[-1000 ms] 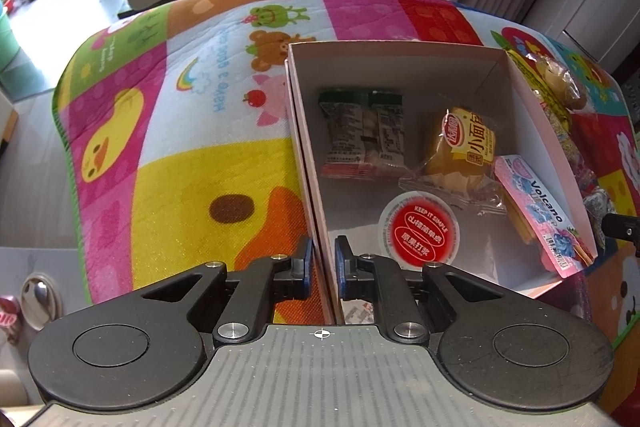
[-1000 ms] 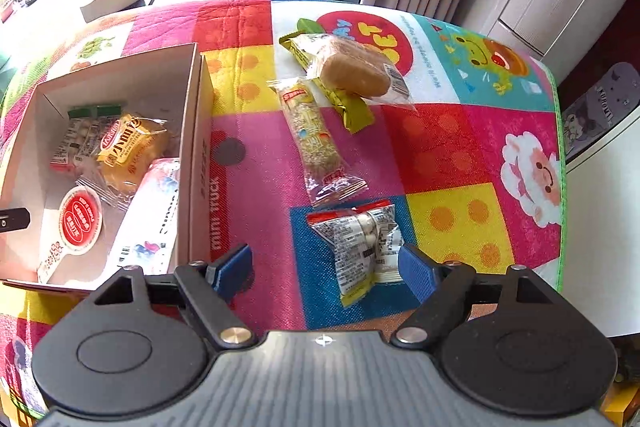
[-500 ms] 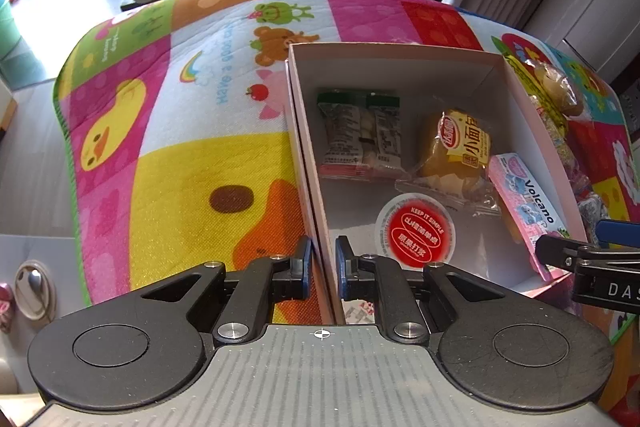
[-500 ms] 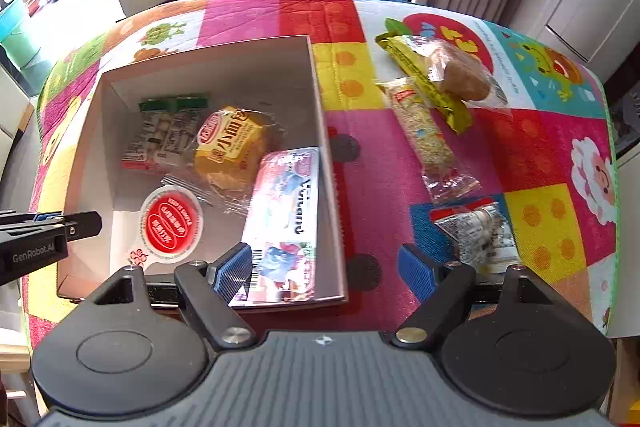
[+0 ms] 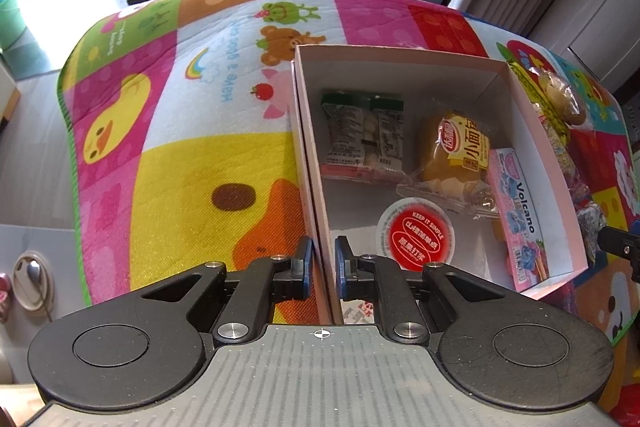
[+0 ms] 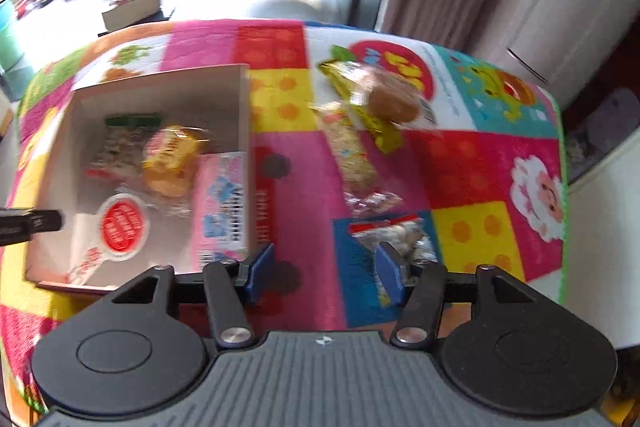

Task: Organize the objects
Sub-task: 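Close the right tool on the clear cracker packet, then carry the cracker packet into the pink box and open the right tool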

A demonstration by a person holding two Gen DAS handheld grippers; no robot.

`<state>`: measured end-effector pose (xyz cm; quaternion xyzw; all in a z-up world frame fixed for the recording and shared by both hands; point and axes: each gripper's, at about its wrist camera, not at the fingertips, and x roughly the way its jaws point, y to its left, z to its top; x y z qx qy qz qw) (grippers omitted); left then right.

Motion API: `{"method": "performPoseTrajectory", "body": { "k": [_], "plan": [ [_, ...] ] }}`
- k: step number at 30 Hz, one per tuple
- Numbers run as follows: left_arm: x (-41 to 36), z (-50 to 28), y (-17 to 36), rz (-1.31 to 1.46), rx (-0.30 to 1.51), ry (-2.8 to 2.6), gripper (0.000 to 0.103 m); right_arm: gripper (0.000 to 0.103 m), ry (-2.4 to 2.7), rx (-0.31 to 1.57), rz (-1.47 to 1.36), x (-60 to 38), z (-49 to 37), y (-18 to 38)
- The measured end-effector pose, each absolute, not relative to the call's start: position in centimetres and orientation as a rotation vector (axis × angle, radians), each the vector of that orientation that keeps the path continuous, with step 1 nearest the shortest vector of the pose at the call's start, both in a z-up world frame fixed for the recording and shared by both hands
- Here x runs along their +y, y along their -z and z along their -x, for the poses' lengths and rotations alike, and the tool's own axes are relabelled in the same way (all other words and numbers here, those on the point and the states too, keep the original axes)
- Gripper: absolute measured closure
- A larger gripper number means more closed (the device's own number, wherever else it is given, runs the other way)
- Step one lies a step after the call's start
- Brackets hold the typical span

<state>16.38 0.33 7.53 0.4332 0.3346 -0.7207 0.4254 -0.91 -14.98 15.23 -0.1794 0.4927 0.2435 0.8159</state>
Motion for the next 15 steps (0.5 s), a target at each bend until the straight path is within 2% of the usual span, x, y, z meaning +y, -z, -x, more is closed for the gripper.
{"method": "performPoseTrajectory", "body": {
  "k": [6, 9, 11, 12, 13, 15],
  "plan": [
    [0.5, -16.3, -7.7, -1.086, 0.823, 1.803, 0.090, 0.021, -0.434, 1.145, 0.391, -17.2, -4.8, -9.7],
    [0.6, -16.2, -7.7, -1.092, 0.808, 1.812, 0.090, 0.021, -0.457, 1.169, 0.396, -17.0, -5.7, -7.8],
    [0.7, -16.2, -7.7, -1.099, 0.797, 1.819, 0.090, 0.034, -0.480, 1.192, 0.357, -17.4, -5.6, -7.6],
    [0.7, -16.1, -7.6, -1.101, 0.793, 1.819, 0.090, 0.046, -0.487, 1.196, 0.339, -17.6, -5.4, -7.8],
    [0.7, -16.1, -7.6, -1.101, 0.789, 1.820, 0.090, 0.053, -0.486, 1.204, 0.340, -17.7, -5.1, -7.8],
    [0.5, -16.0, -7.6, -1.103, 0.786, 1.822, 0.090, 0.053, -0.481, 1.212, 0.359, -18.0, -4.2, -8.3]
  ]
}}
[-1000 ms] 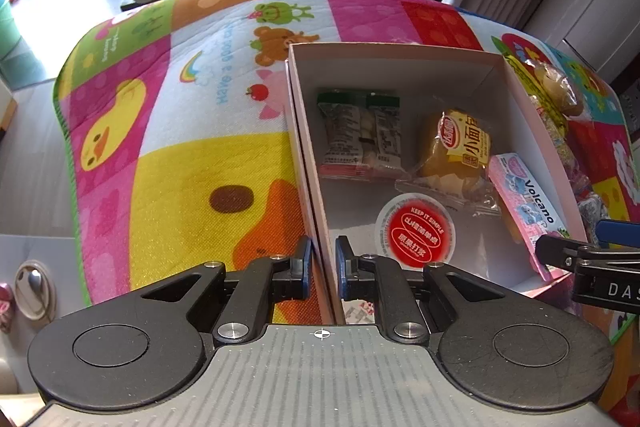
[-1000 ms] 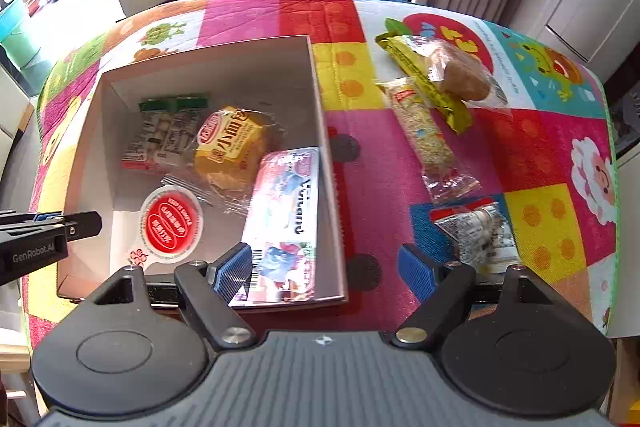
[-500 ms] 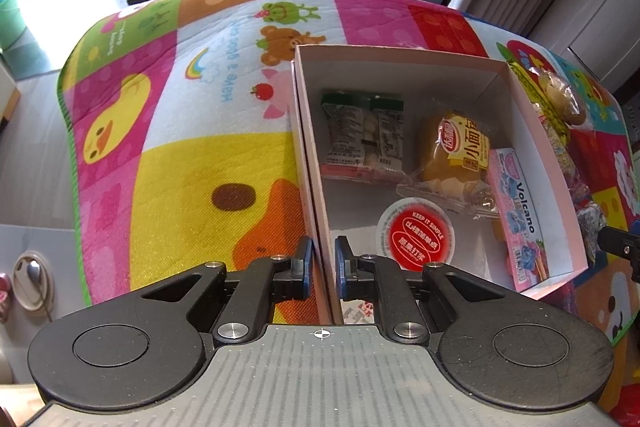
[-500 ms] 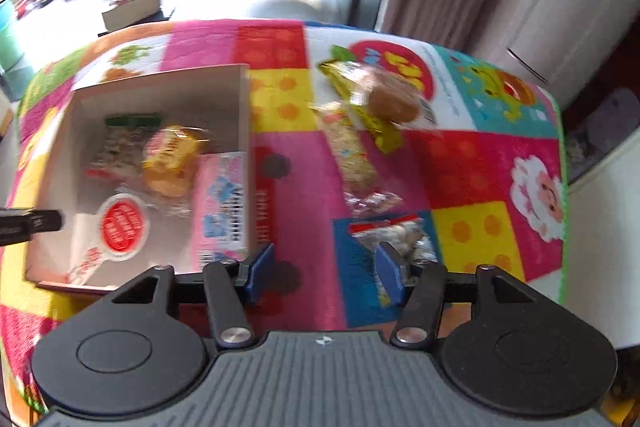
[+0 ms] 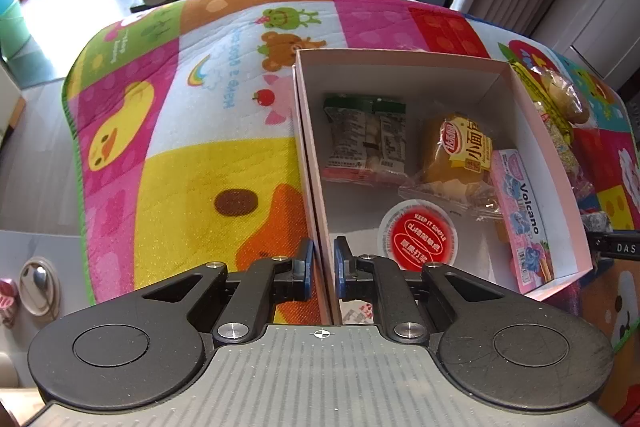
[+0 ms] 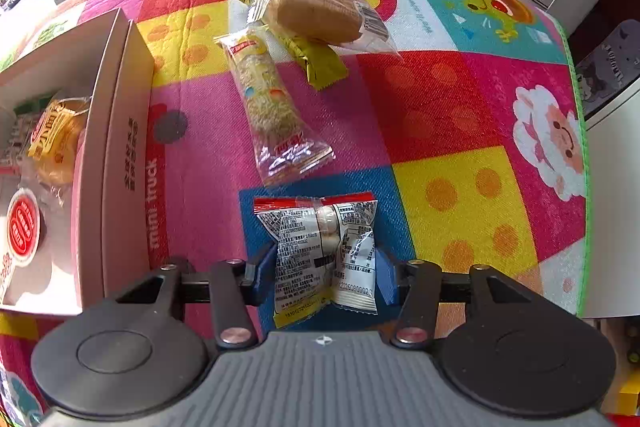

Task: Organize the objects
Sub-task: 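Carry the cracker packet into the pink box and open the right tool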

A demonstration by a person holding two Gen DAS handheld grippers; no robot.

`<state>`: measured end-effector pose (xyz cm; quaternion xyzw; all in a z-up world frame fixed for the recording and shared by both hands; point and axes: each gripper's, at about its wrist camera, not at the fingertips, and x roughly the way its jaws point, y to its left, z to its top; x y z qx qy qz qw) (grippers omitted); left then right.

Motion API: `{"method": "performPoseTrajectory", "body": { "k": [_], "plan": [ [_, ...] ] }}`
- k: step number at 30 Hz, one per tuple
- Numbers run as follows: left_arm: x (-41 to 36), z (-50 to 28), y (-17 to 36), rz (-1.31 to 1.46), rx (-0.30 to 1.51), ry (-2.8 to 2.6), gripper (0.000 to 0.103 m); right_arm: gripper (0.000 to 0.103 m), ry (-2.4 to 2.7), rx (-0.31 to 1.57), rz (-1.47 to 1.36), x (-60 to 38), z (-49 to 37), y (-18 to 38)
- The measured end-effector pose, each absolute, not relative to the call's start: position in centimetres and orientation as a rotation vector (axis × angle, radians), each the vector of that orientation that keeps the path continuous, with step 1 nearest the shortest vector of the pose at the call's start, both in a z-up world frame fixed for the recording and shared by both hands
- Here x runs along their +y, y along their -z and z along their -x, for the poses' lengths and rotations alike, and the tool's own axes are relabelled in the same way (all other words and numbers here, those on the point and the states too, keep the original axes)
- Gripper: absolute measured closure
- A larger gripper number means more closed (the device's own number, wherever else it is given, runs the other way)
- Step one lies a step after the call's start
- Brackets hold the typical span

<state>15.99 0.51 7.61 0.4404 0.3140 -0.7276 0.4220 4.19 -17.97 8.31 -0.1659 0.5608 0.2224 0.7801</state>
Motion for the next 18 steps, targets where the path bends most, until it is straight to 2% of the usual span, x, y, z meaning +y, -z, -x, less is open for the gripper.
{"method": "performPoseTrajectory", "body": {
  "k": [13, 18],
  "plan": [
    [0.3, -16.1, -7.6, -1.119, 0.778, 1.854, 0.090, 0.053, -0.594, 1.336, 0.372, -19.3, 5.8, -17.1],
    [0.2, -16.4, -7.5, -1.121, 0.794, 1.872, 0.090, 0.053, -0.646, 1.310, 0.305, -16.6, 7.0, -21.4]
  ]
}}
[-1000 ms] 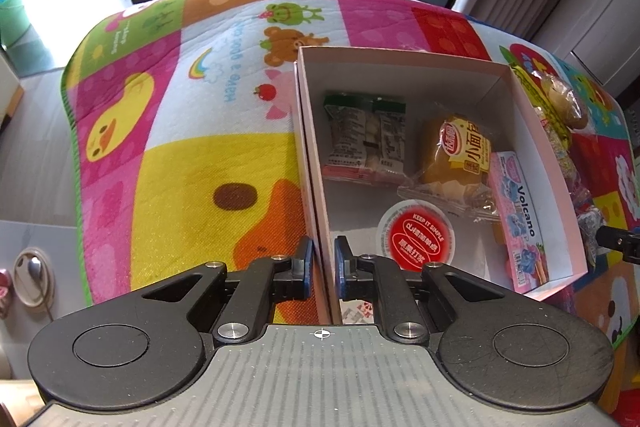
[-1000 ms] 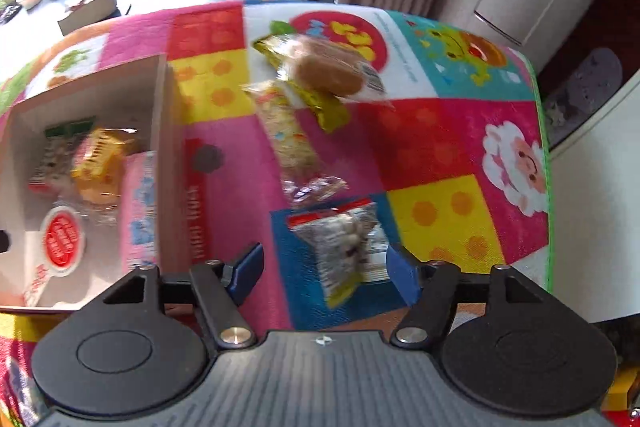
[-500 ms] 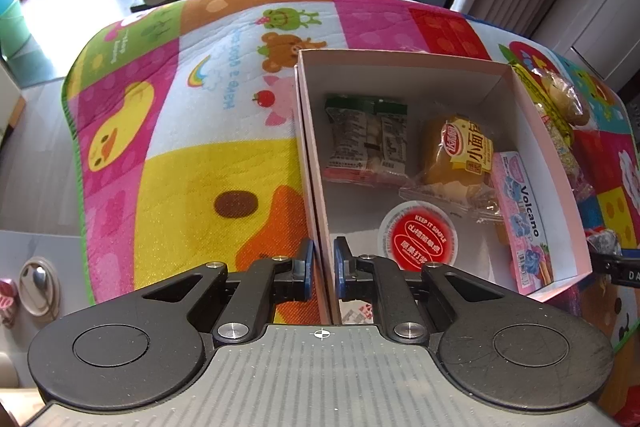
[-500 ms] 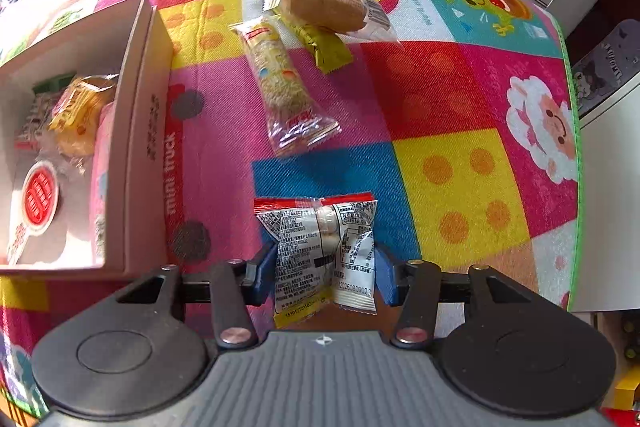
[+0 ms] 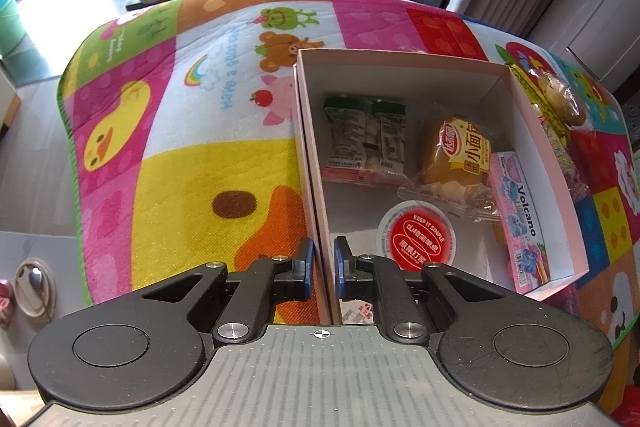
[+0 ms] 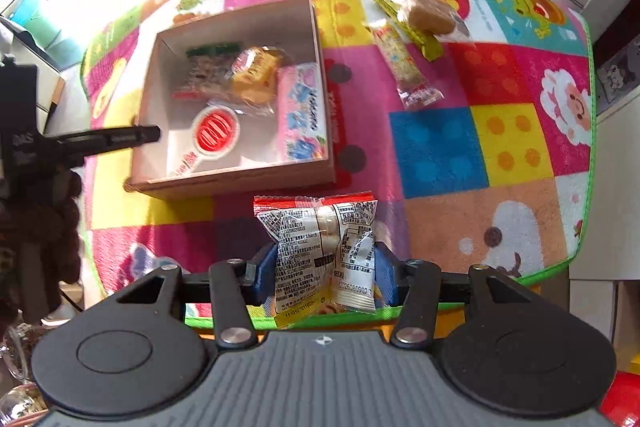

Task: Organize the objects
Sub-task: 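Carry the cracker packet into the pink box and open the right tool, then grasp the long clear grain bar with the right tool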

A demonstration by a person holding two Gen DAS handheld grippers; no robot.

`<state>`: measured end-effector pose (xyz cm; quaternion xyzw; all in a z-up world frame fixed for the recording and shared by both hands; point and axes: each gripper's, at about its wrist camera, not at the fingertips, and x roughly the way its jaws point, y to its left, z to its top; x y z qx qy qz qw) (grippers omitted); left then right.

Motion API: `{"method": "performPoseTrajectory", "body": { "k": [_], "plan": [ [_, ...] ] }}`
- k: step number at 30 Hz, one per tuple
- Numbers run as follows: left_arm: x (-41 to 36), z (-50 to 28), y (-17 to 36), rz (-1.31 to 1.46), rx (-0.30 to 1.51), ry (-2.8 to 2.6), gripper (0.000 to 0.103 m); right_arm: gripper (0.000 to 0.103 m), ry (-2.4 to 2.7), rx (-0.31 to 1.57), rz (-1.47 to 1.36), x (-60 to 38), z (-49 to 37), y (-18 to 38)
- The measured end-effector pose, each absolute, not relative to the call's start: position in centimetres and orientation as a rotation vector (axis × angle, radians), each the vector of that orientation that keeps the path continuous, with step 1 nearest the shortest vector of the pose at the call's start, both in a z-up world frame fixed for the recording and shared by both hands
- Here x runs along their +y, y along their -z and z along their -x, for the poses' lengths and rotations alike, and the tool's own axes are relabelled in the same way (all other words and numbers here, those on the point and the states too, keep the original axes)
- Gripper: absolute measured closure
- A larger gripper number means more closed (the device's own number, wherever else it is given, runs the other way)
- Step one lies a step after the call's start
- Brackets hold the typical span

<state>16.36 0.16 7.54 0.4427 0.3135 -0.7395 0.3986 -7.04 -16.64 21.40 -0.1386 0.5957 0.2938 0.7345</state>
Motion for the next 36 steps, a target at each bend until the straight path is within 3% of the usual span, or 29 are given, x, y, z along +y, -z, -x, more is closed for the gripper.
{"method": "performPoseTrajectory", "body": {
  "k": [6, 12, 16, 30, 36],
  "plan": [
    [0.0, -16.6, -7.5, -1.115, 0.815, 1.877, 0.090, 0.053, -0.701, 1.188, 0.202, -12.8, 6.0, -26.2],
    [-0.1, -16.7, -7.5, -1.116, 0.812, 1.898, 0.090, 0.051, -0.787, 1.105, 0.114, -8.4, 5.0, -27.5],
    [-0.2, -16.8, -7.5, -1.122, 0.822, 1.910, 0.090, 0.030, -0.778, 1.027, 0.108, -6.6, 3.9, -28.1],
    [-1.1, -16.5, -7.6, -1.128, 0.838, 1.905, 0.091, 0.022, -0.516, 1.191, 0.243, -11.7, 1.7, -20.4],
    [-1.7, -16.1, -8.1, -1.109, 0.828, 1.896, 0.092, 0.018, -0.443, 1.129, 0.334, -13.3, -0.4, -18.8]
  ]
}}
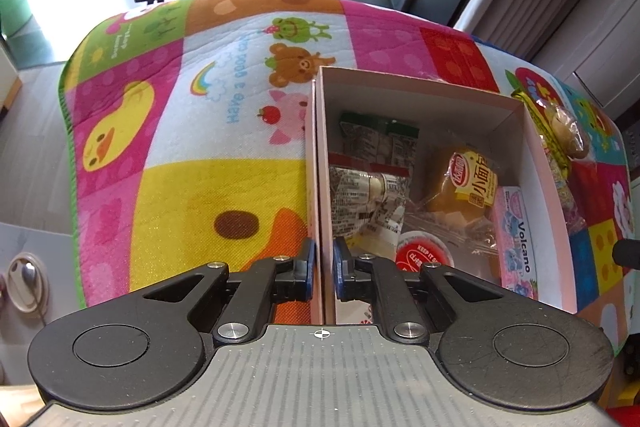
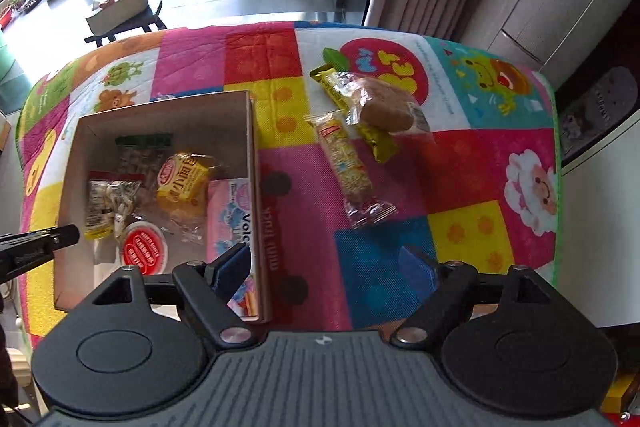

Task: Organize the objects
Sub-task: 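Grasp the long clear grain bar with the right tool, then carry the grain bar into the pink box and open the right tool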

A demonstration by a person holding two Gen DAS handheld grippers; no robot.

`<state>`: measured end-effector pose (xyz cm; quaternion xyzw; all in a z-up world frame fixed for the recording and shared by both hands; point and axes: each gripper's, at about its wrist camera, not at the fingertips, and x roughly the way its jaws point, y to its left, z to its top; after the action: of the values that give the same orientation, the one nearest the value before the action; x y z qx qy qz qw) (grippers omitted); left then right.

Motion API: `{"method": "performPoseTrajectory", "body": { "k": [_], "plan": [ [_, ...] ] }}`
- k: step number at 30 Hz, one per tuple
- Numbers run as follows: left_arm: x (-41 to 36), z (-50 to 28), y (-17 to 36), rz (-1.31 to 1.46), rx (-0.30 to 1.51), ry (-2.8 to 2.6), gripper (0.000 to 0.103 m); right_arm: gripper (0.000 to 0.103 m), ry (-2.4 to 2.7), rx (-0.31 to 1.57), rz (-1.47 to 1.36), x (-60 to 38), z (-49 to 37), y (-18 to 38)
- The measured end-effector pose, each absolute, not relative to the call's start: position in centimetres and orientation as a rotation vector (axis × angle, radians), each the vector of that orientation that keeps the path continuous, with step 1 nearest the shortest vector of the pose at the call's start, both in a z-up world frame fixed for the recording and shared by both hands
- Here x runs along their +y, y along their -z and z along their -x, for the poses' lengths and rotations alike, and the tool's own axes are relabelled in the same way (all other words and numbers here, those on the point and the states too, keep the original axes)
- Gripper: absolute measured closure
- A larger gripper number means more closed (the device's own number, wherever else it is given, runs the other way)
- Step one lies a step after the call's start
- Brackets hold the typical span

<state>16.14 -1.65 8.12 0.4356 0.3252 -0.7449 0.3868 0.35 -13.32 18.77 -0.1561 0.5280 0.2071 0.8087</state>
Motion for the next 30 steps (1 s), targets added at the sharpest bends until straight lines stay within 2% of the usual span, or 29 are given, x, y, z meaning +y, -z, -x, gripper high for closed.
{"method": "performPoseTrajectory", "body": {
  "k": [5, 9, 11, 13, 15, 17, 18, 20, 30],
  "plan": [
    [-2.0, -15.6, -8.4, -1.114, 0.805, 1.898, 0.092, 0.013, -0.465, 1.066, 0.340, -13.3, -4.8, -18.3],
    [-1.9, -15.6, -8.5, -1.118, 0.799, 1.891, 0.093, 0.013, -0.509, 1.082, 0.355, -12.3, -7.8, -15.6],
    [-1.6, -15.6, -8.6, -1.127, 0.788, 1.892, 0.093, 0.023, -0.518, 1.103, 0.360, -11.6, -9.1, -13.9],
    [-1.3, -15.7, -8.6, -1.133, 0.783, 1.888, 0.093, 0.039, -0.531, 1.141, 0.358, -10.9, -10.3, -12.2],
    [-1.1, -15.7, -8.5, -1.136, 0.782, 1.885, 0.093, 0.042, -0.542, 1.168, 0.362, -10.1, -11.0, -10.4],
    [-1.0, -15.7, -8.4, -1.136, 0.783, 1.881, 0.093, 0.052, -0.548, 1.206, 0.367, -9.6, -11.4, -8.9],
    [-1.0, -15.7, -8.4, -1.137, 0.783, 1.880, 0.093, 0.064, -0.540, 1.224, 0.365, -9.6, -11.5, -8.4],
    [-0.9, -15.7, -8.3, -1.139, 0.781, 1.878, 0.093, 0.073, -0.544, 1.238, 0.329, -10.1, -11.3, -8.3],
    [-0.2, -15.5, -8.1, -1.159, 0.755, 1.868, 0.093, 0.075, -0.468, 1.387, 0.245, -16.4, -6.2, -9.1]
  ]
}}
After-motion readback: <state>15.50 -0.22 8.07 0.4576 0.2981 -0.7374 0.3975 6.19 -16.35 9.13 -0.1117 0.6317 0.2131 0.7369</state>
